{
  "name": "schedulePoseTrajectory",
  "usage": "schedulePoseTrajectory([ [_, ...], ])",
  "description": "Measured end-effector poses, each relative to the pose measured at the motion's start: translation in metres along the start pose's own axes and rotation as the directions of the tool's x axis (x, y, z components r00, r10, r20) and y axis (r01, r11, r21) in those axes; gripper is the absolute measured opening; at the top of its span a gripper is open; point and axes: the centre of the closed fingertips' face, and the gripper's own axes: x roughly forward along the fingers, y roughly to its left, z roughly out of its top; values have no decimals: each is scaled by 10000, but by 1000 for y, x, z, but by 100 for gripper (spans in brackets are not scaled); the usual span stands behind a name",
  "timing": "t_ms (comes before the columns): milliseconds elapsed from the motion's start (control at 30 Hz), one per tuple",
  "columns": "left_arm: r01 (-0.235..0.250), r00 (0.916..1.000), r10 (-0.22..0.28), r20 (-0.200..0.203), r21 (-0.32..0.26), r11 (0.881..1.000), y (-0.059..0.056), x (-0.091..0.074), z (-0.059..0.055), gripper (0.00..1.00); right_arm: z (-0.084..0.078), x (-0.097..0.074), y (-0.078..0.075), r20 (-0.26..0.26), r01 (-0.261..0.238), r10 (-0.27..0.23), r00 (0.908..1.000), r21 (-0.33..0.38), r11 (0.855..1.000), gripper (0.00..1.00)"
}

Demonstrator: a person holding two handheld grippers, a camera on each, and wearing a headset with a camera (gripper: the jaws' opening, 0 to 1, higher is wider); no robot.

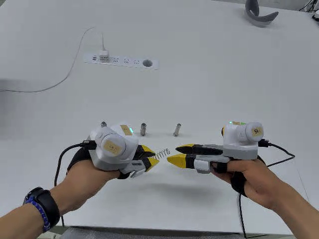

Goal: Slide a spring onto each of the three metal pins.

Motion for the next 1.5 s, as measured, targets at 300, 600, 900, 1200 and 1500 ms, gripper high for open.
schedulePoseTrajectory([
  [300, 122, 9998, -124, 134, 152, 9998, -7, -4, 0, 10, 1, 11, 7, -179, -509, 515, 9985, 330, 9982, 28],
  [600, 224, 9994, -232, 244, 326, 9992, -10, -9, 2, 10, -3, 19, 22, -504, -1239, 1271, 9906, 628, 9903, 22],
  [900, 469, 9987, -480, 190, 516, 9976, -12, -10, 1, 10, 3, 17, 30, -498, -1514, 1556, 9866, 785, 9853, 14],
  [1200, 625, 9971, -643, 417, 445, 9971, -12, -9, 10, 10, 14, 14, 38, -843, -1606, 1625, 9831, 286, 9866, 12],
  [1500, 737, 9947, -764, 688, 409, 9964, -12, -11, 18, 9, 22, 14, 48, -1786, -1664, 1482, 9727, -911, 9818, 13],
])
